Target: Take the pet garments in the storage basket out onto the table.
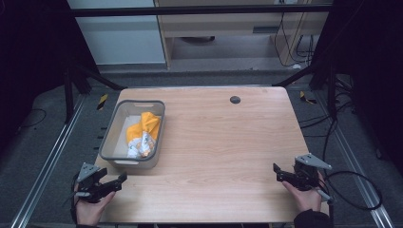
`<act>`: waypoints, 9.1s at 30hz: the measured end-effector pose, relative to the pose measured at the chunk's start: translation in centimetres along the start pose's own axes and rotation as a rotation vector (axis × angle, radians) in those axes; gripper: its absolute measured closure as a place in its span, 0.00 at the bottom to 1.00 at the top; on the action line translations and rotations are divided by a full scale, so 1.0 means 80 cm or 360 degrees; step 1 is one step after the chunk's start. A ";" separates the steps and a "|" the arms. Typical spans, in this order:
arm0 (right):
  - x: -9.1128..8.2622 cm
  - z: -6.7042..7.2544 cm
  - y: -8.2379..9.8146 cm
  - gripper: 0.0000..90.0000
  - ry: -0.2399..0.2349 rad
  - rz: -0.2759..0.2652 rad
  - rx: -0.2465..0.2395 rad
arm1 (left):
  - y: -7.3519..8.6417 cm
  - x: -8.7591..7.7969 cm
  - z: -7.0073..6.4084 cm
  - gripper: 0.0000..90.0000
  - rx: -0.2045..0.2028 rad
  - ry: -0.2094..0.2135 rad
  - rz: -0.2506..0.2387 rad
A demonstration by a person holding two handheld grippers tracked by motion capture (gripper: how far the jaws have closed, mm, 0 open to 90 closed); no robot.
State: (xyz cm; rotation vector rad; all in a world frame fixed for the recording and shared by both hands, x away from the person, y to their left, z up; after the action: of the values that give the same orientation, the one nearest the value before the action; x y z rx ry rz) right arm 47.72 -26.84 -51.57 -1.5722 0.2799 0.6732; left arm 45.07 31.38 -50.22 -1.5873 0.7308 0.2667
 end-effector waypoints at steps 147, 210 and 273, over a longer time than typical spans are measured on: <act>0.019 0.014 0.007 0.15 -0.0058 0.0058 -0.0082 | -0.135 0.112 -0.058 0.54 0.0225 0.0006 0.0362; 0.018 0.013 0.006 0.16 -0.0065 0.0045 -0.0100 | -0.181 0.073 -0.060 0.93 0.0280 -0.0064 0.0276; 0.013 0.012 0.002 0.16 -0.0069 -0.0012 -0.0101 | -0.198 0.039 -0.240 0.93 0.0655 0.0418 0.0184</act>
State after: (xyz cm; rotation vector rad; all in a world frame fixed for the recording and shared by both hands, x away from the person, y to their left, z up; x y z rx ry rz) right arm 48.22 -25.69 -52.30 -1.6162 0.2219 0.7151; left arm 52.18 12.00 -35.97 -1.2000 1.0116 -0.0135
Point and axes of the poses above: each handheld gripper's, and its own axes: x roughly forward along the jaws, y roughly out of its underside, z roughly to its left, the point moved 7 cm from there along x, roughly forward along the jaws, and after that the axes turned 2 degrees about -x, right-handed, at the moved point
